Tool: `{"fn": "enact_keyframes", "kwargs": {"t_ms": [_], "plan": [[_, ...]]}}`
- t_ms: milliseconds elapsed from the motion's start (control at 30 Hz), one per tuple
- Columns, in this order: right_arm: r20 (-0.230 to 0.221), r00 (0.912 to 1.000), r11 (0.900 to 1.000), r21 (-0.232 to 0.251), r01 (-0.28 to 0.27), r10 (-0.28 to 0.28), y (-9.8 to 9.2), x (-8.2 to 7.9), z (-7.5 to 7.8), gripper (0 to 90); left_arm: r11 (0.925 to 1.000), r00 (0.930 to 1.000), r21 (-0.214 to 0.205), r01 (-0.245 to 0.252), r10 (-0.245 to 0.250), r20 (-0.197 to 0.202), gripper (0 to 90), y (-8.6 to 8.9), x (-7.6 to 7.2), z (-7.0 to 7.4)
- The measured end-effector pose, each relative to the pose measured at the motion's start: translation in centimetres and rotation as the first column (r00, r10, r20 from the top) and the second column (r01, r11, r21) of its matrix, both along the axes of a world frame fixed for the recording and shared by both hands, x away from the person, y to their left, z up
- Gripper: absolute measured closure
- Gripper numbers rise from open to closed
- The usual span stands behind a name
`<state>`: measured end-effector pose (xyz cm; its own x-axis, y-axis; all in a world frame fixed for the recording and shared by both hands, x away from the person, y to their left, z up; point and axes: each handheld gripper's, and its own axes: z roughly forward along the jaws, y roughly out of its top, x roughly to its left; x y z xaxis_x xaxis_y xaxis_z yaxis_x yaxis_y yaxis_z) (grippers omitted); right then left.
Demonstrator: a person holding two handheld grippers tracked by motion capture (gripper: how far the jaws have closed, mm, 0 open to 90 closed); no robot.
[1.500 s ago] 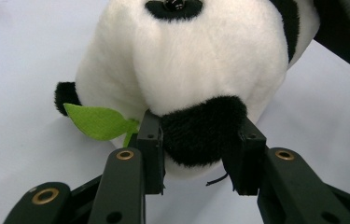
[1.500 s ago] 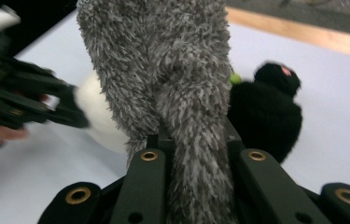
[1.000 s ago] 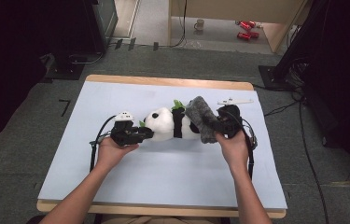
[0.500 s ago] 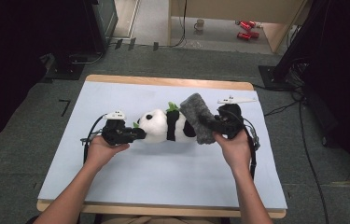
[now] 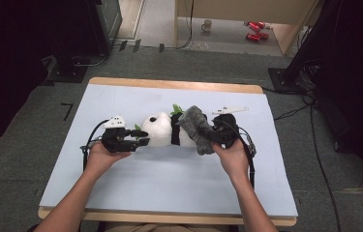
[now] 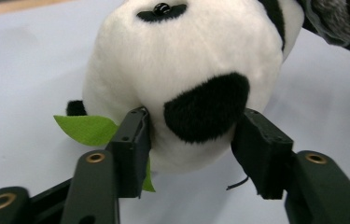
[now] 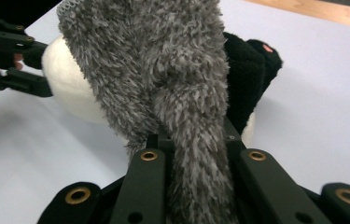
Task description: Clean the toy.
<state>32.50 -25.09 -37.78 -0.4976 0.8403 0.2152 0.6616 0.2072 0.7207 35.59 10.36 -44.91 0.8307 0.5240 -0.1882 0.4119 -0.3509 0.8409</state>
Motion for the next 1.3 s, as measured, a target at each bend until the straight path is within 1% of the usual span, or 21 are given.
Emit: {"fn": "enact_keyframes", "kwargs": {"t_ms": [33, 100, 167, 233, 267, 400, 500, 567, 600, 633, 667, 733, 833, 900, 967, 1033, 1133, 1200, 1233, 1267, 1300], "plan": [[0.011, 0.9999, 1.0000, -0.003, 0.000, 0.000, 0.0, 0.2, -0.1, 78.7, 1.0000, 1.0000, 0.004, -0.001, 0.001, 0.007, 42.9, 0.0, 0.0, -0.1], [0.010, 0.9999, 1.0000, -0.003, 0.003, -0.003, -0.1, 0.4, -0.1, 78.7, 0.9999, 0.9999, -0.005, -0.010, 0.010, 0.001, 40.9, 0.2, 0.1, -0.2], [0.017, 0.9999, 1.0000, 0.001, 0.004, -0.004, -0.1, 0.8, -0.1, 78.7, 0.9995, 0.9995, -0.026, -0.018, 0.018, -0.026, 40.6, 0.3, 0.4, -0.4], [0.012, 0.9999, 0.9999, 0.008, 0.011, -0.011, -0.1, 1.1, 0.0, 78.6, 0.9987, 0.9989, -0.045, -0.025, 0.023, -0.040, 39.9, 0.5, 0.6, -0.6], [0.017, 0.9998, 1.0000, 0.006, 0.007, -0.007, -0.1, 1.3, 0.0, 78.6, 0.9984, 0.9987, -0.051, -0.026, 0.024, -0.045, 39.5, 0.5, 0.7, -0.7], [0.017, 0.9998, 0.9998, 0.012, 0.014, -0.014, -0.2, 2.0, 0.1, 78.6, 0.9985, 0.9992, -0.050, -0.024, 0.022, -0.034, 36.5, 0.5, 0.9, -1.0], [0.018, 0.9997, 0.9997, 0.019, 0.019, -0.019, -0.3, 2.6, 0.2, 78.6, 0.9978, 0.9993, -0.060, -0.026, 0.024, -0.029, 34.8, 0.4, 1.1, -1.1], [0.021, 0.9994, 0.9995, 0.021, 0.025, -0.025, -0.2, 2.7, 0.2, 78.6, 0.9965, 0.9992, -0.077, -0.034, 0.033, -0.024, 32.9, 0.2, 1.2, -1.3], [0.025, 0.9994, 0.9994, 0.025, 0.023, -0.024, -0.3, 2.9, 0.1, 78.6, 0.9958, 0.9990, -0.080, -0.045, 0.045, 0.002, 32.9, 0.1, 1.3, -1.3], [0.022, 0.9994, 0.9991, 0.033, 0.027, -0.028, -0.4, 3.0, 0.1, 78.6, 0.9947, 0.9986, -0.090, -0.049, 0.051, 0.015, 32.8, 0.0, 1.4, -1.3], [0.020, 0.9993, 0.9989, 0.035, 0.031, -0.032, -0.4, 3.1, 0.1, 78.6, 0.9938, 0.9984, -0.099, -0.051, 0.053, 0.019, 31.7, -0.1, 1.5, -1.4], [0.021, 0.9991, 0.9987, 0.036, 0.037, -0.038, -0.6, 3.2, 0.1, 78.5, 0.9904, 0.9989, -0.131, -0.043, 0.045, 0.012, 27.4, -0.4, 1.9, -1.6], [0.014, 0.9990, 0.9977, 0.053, 0.043, -0.043, -0.8, 3.4, 0.0, 78.4, 0.9912, 0.9987, -0.125, -0.043, 0.046, 0.021, 22.8, -0.9, 2.1, -1.9], [0.014, 0.9990, 0.9977, 0.053, 0.043, -0.043, -0.9, 3.4, 0.0, 78.3, 0.9925, 0.9985, -0.113, -0.047, 0.050, 0.024, 20.2, -1.3, 2.2, -2.1], [0.018, 0.9990, 0.9977, 0.055, 0.040, -0.041, -0.8, 3.4, -0.1, 78.3, 0.9925, 0.9984, -0.111, -0.051, 0.053, 0.020, 17.2, -1.7, 2.3, -2.3], [0.018, 0.9991, 0.9978, 0.054, 0.038, -0.039, -0.7, 3.4, 0.0, 78.2, 0.9919, 0.9971, -0.105, -0.072, 0.074, 0.019, 13.2, -2.2, 2.4, -2.5], [0.024, 0.9989, 0.9981, 0.048, 0.039, -0.040, -0.5, 3.3, 0.0, 78.1, 0.9900, 0.9953, -0.110, -0.088, 0.092, 0.030, 13.8, -2.4, 2.4, -2.6], [0.022, 0.9989, 0.9979, 0.051, 0.041, -0.042, -0.5, 3.3, 0.0, 78.0, 0.9890, 0.9955, -0.120, -0.085, 0.090, 0.030, 18.4, -2.3, 2.6, -2.7], [0.020, 0.9990, 0.9977, 0.055, 0.040, -0.041, -0.5, 3.4, 0.0, 77.9, 0.9881, 0.9956, -0.127, -0.086, 0.090, 0.024, 20.4, -2.2, 2.7, -2.8], [0.020, 0.9990, 0.9976, 0.057, 0.040, -0.041, -0.5, 3.4, 0.0, 77.9, 0.9866, 0.9957, -0.136, -0.090, 0.092, 0.010, 22.1, -2.2, 2.8, -2.8], [0.022, 0.9989, 0.9976, 0.056, 0.040, -0.042, -0.5, 3.4, 0.0, 77.8, 0.9873, 0.9952, -0.128, -0.095, 0.097, 0.013, 24.7, -2.2, 2.8, -2.8]]}}
